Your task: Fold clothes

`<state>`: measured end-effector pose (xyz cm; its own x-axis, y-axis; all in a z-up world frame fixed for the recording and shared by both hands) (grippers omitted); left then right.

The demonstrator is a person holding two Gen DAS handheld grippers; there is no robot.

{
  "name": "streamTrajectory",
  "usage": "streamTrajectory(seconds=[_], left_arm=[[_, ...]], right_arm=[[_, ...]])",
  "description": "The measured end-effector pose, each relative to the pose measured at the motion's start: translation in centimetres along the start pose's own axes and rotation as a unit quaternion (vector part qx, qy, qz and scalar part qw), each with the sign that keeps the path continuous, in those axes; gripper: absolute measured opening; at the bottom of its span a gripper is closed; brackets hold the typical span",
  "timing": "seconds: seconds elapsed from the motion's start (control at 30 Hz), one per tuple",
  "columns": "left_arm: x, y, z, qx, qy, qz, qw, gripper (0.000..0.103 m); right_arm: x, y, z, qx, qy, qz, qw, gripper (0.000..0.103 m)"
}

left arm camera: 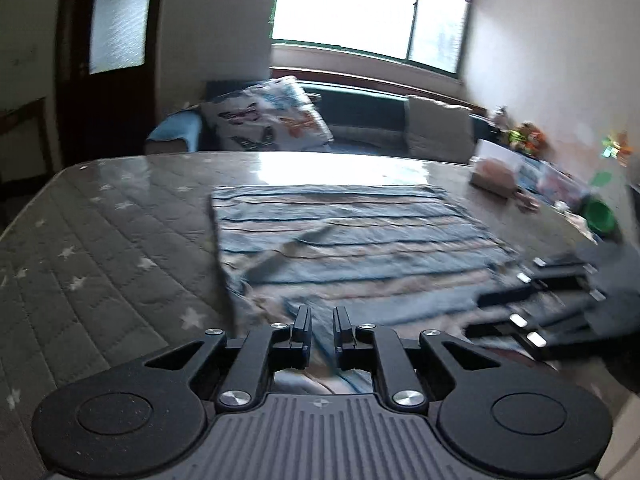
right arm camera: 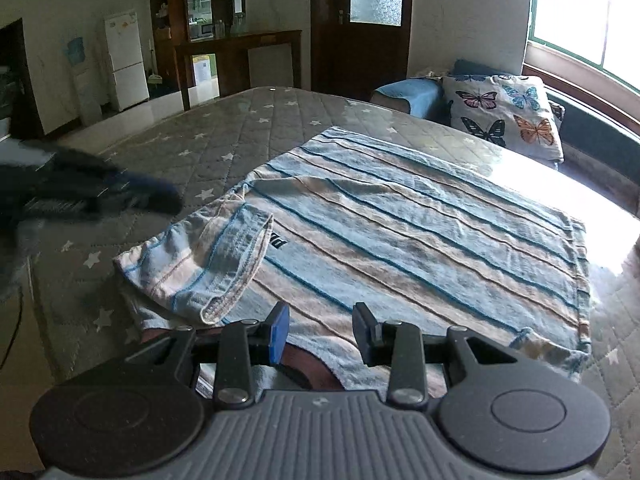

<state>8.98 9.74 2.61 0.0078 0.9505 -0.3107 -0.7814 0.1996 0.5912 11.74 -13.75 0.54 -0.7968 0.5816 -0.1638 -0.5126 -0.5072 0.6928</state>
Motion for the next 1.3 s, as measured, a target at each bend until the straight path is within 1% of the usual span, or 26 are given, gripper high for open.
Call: streamTrajectory(seconds=[0.13,0.3,0.5,0.57,0.63,0.73,0.8,1.0,1.1,1.17,1.3], left_arm=[[1.3,-2.9,1.1,0.02,0.003,0.028,0.9994,0.012],[1.6,-4.8,0.7,0.041,-0.014,0.035,0.9985,0.012],[1.2,-5.3,-0.6,0.05,-0.037,0.043,0.9971,0.013],[0.9,-5.1,-0.9,0.05,-0.047,0.048,0.9965,0.013],[0.7,-4.7,-1.3,0.049,-0.056,0.049,0.996,0.013],[-0.1,-3.7,-2.1,0.043,-0.08,0.053,0.9945,0.013],[-0.8,-2.9,-2.7,0.038,-0.097,0.055,0.9931,0.013],[-2.8,-1.5,-5.2,0.04,-0.14,0.04,0.9886,0.013],[-3.4,-1.5,-6.2,0.045,-0.153,0.036,0.9865,0.013],[-3.6,-1.4,-6.6,0.043,-0.161,0.034,0.9854,0.013],[-3.5,-1.0,-6.9,0.046,-0.166,0.032,0.9845,0.013]], right_arm=[[0.6,-0.8,0.3,-0.001,0.006,0.015,1.0,0.035],[2.2,-2.1,1.5,-0.005,0.031,0.042,0.999,0.035],[5.0,-3.4,2.9,-0.017,0.068,0.081,0.994,0.033],[5.9,-3.9,2.8,-0.009,0.081,0.089,0.993,0.027],[6.5,-4.4,2.5,0.006,0.092,0.096,0.991,0.027],[6.9,-4.3,1.8,0.012,0.101,0.091,0.991,0.027],[6.6,-3.3,1.5,0.007,0.096,0.087,0.992,0.027],[5.6,-1.9,0.9,-0.002,0.076,0.066,0.995,0.027],[5.1,-2.1,1.0,-0.007,0.052,0.065,0.996,0.027],[5.1,-2.4,1.2,-0.012,0.048,0.066,0.997,0.027],[5.5,-3.5,0.8,0.006,0.052,0.067,0.996,0.027]])
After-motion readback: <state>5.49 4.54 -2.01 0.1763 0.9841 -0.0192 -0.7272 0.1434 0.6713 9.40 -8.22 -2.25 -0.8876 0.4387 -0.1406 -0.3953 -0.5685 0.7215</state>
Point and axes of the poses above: each gripper's, at about its wrist camera, not at the fingertips, and y roughly against the way its jaws point, x to its left, z to its top, the point moved 2 cm from there along -y, roughly the way its jaws point, and after that the axes turned 14 degrees about y, right-handed, at the moved point
